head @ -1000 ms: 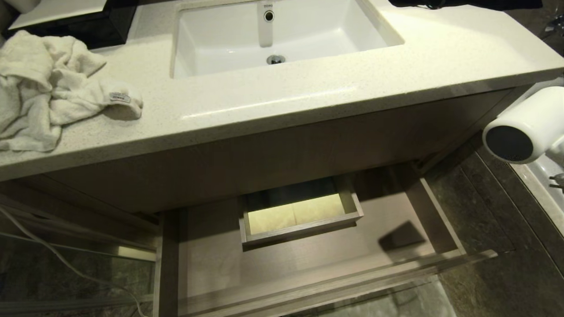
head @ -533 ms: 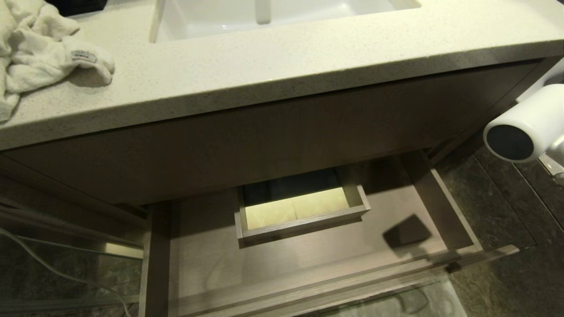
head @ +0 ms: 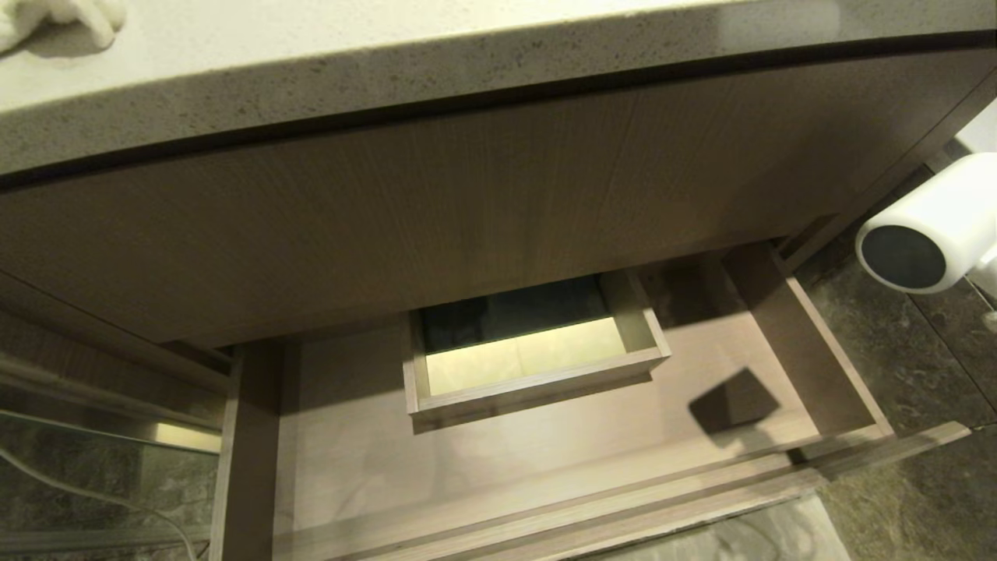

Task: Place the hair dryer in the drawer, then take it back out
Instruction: Put it into the drawer

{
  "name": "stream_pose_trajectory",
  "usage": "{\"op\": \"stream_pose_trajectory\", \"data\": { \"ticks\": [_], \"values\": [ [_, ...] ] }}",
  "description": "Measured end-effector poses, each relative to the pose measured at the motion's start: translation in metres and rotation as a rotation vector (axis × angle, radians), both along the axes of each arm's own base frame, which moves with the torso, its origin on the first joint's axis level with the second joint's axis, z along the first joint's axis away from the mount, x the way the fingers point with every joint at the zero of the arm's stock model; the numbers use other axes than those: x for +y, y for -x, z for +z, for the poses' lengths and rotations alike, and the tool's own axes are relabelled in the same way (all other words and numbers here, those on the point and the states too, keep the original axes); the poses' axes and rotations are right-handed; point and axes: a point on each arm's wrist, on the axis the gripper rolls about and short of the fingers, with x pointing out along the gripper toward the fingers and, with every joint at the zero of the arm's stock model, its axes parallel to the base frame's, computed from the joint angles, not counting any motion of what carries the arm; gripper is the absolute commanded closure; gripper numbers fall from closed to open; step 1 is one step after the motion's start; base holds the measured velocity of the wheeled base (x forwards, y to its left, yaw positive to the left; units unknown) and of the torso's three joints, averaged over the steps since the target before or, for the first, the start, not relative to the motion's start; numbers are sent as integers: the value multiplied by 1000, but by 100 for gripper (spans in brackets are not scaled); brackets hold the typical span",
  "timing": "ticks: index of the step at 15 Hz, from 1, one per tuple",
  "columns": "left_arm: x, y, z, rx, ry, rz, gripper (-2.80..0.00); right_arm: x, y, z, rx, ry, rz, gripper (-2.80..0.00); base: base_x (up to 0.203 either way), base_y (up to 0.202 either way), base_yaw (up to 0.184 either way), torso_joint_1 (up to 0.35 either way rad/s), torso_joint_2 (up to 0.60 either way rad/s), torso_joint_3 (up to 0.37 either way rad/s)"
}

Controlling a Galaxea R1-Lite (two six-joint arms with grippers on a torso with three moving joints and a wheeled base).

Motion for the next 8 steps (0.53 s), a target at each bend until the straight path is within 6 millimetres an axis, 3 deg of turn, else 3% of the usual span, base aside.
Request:
{"op": "stream_pose_trajectory", "data": {
  "ticks": [8],
  "values": [
    [0,0,0,1,0,0,0,-1,-4,-2,-3,3,1,0,0,0,0,-128,414,287]
  ]
}}
